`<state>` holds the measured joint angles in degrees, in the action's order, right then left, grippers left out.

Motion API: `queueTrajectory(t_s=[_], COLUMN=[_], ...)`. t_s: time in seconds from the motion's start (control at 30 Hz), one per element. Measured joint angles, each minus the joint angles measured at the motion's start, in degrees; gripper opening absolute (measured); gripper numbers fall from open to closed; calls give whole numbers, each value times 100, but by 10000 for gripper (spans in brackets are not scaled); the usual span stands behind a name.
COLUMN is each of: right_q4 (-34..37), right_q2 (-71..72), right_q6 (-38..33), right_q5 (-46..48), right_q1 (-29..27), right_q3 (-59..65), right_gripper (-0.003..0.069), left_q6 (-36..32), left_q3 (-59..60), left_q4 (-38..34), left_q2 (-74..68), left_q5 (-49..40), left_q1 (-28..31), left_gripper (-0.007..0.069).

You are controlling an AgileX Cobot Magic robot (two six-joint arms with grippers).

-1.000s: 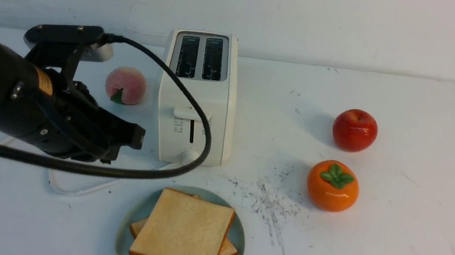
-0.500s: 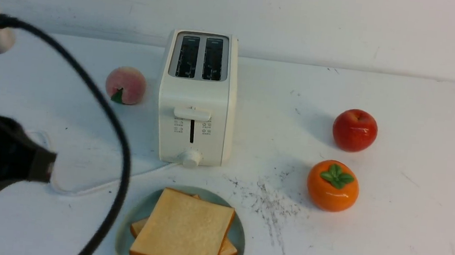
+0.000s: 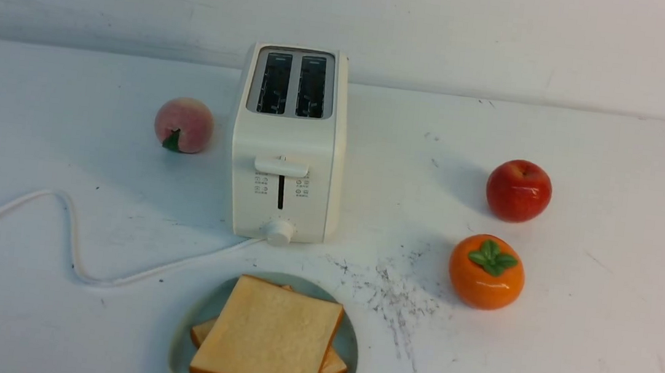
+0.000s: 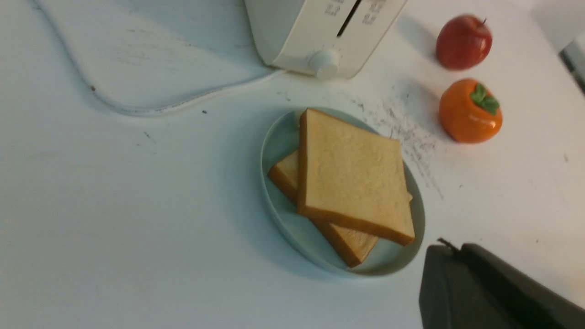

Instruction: Take toasted bread from bread machine on white table place on plate.

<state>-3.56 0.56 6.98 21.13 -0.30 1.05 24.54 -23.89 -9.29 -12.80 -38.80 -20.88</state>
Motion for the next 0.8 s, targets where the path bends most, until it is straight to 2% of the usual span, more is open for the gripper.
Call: queueTrajectory(t_s=[0.27,0.67,0.8], right_q4=[0,0,13], right_q2=[0,0,0], right_q6=[0,-1,-1], right_q5=[0,0,0], right_q1=[0,0,0], right_q3=[0,0,0], right_gripper=[106,106,108], left_q6=[98,98,126], left_q3=[354,469,716], left_q4=[3,400,733], left_q2=[108,108,238], left_q5=[157,281,537], left_q1=[0,0,53], left_gripper=[17,21,28])
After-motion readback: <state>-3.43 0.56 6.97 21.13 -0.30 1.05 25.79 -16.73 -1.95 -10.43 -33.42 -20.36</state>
